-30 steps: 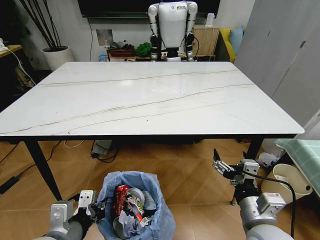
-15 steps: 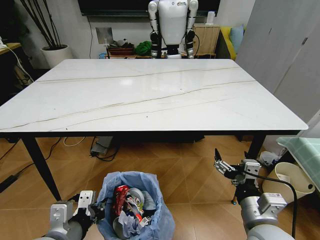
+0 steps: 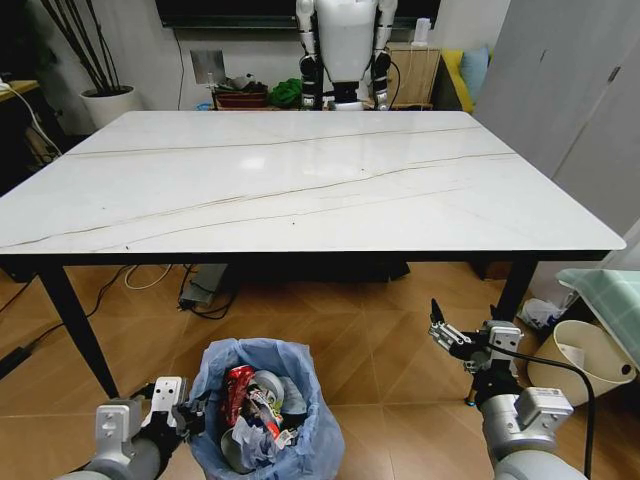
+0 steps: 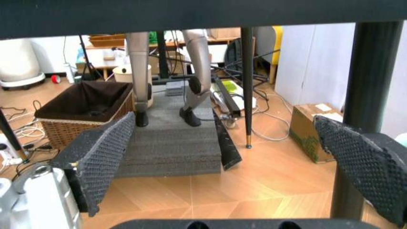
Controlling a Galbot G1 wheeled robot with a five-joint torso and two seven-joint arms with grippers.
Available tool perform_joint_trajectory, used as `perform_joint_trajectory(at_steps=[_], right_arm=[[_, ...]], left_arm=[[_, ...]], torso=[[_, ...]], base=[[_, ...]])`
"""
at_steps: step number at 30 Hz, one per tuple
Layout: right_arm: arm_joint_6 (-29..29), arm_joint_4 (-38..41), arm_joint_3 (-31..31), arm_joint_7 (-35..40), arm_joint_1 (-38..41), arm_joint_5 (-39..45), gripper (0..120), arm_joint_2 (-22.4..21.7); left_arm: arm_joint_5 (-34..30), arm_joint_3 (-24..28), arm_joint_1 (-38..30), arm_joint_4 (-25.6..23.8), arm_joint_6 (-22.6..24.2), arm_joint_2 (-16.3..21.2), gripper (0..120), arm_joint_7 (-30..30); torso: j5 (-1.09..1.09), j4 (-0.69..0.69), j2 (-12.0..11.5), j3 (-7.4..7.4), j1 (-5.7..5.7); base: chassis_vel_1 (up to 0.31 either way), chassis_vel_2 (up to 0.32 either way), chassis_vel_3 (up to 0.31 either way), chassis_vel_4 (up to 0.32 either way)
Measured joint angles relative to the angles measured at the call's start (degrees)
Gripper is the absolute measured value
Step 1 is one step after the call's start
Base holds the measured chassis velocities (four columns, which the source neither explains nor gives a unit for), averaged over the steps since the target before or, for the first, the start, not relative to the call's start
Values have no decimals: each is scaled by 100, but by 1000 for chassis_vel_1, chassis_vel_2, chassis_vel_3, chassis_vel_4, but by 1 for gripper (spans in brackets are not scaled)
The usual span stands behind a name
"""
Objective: Pick up the trash bin and place the trash from the table into it.
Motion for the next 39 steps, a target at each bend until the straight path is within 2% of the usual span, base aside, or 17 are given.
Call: perform_joint_trajectory(at_steps=[24, 39], right_arm=[[15, -63, 38, -5, 34, -2, 100, -4], [14, -85, 44, -10, 49, -3, 100, -1]], left_arm=[[15, -46, -53, 0, 0, -86, 0, -29], [16, -46, -36, 0, 0, -105, 0, -34]], torso=[[0, 0, -549, -345, -204], [0, 0, -788, -501, -288]], base=[[0, 0, 0, 0], [0, 0, 0, 0]])
